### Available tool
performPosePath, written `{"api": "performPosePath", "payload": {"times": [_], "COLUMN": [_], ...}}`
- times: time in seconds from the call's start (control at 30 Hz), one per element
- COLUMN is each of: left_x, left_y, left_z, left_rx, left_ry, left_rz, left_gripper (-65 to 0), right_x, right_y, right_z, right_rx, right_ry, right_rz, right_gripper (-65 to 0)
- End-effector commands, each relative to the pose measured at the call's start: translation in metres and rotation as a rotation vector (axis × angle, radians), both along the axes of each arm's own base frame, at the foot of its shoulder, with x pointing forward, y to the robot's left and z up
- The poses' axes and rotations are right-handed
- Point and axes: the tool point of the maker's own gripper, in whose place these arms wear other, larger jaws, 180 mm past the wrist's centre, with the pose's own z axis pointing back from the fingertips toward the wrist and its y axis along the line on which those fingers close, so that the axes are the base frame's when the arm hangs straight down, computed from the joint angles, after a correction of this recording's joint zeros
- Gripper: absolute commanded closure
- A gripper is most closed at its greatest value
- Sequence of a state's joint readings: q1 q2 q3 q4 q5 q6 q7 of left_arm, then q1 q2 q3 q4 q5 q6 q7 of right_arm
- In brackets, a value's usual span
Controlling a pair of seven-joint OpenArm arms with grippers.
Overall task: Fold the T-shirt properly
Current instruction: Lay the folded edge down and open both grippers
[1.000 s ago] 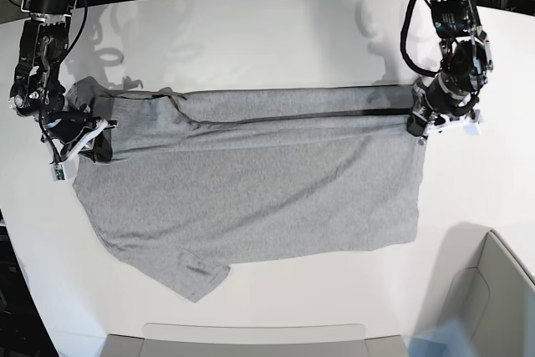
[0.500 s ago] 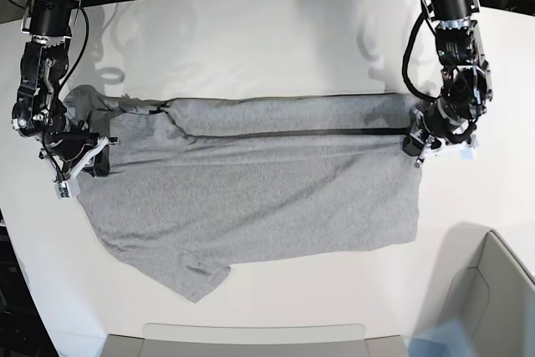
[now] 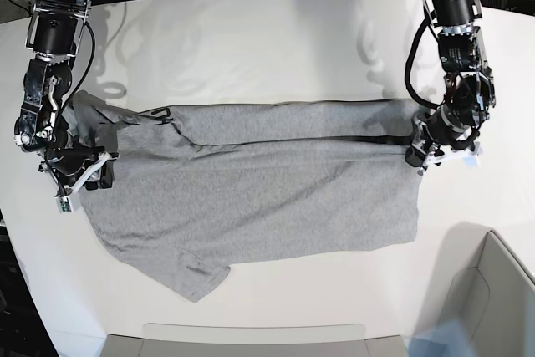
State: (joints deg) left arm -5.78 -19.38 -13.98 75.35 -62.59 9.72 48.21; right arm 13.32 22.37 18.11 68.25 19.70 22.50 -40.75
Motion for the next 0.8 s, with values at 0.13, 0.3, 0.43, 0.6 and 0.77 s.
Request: {"api": "performPosePath", "payload": {"times": [0.13, 0.3, 0.43, 0.6, 0.77], "left_x": [0.010, -0.008, -0.018, -0.024, -0.031], "left_y": [0.002, -0.008, -0.011, -0.020, -0.042], "left_z": [0.046, 0.049, 0.037, 0.024, -0.018], "left_rx": [0.054, 0.084, 0.076, 0.072, 0.164], "left_ry": [-0.122, -0.131, -0.096, -0.055, 0.073], "left_rz": [-0.025, -0.061, -0.066, -0.101, -0.210], "left_gripper": [-20.4, -19.5, -8.3, 0.0, 0.0], "right_x": [0.010, -0.010, -0.029, -0.040, -0.042], "right_y": [-0.016, -0.017, -0.018, -0.023, -0.022], "right_z": [0.055, 0.056, 0.032, 0.008, -0.023], "right_rx": [-0.028, -0.038, -0.045, -0.030, -0.075], "right_ry": [-0.161, -0.178, -0.114, -0.048, 0.059], "right_rz": [-0.027, -0.039, -0.039, -0.057, -0.017], "right_gripper": [-33.9, -32.8, -23.4, -6.4, -1.5]}}
